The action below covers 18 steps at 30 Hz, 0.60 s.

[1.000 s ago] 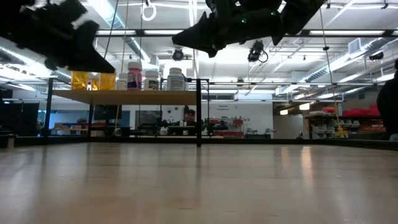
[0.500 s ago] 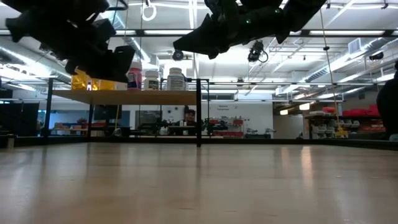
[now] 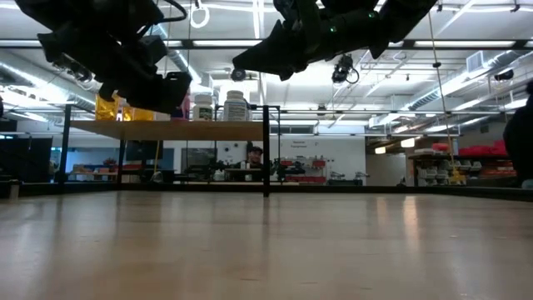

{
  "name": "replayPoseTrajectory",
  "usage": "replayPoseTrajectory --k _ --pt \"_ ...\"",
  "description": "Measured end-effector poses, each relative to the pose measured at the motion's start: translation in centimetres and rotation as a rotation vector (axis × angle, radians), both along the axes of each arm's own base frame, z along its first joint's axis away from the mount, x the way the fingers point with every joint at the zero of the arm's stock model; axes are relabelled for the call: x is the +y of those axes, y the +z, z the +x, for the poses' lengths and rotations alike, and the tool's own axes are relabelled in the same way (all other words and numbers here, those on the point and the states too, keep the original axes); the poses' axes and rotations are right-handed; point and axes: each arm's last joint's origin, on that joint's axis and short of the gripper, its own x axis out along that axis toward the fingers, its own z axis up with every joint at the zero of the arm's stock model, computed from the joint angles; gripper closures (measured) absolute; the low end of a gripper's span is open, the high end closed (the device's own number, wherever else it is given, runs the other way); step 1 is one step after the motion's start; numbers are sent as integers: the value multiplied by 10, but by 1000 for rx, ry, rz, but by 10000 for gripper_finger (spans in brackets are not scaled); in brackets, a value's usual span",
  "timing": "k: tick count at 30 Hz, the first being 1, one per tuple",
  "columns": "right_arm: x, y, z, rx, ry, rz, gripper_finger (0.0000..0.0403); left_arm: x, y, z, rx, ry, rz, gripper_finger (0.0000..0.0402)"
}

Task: Pick and place medicine bottles onto shelf by color
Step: Adjust the pill bottles on the shelf

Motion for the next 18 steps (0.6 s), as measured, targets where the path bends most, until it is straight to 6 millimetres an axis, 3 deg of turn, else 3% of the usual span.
replayPoseTrajectory --k 18 --pt "0 0 0 5 -1 4 376 20 9 8 -3 -17 3 394"
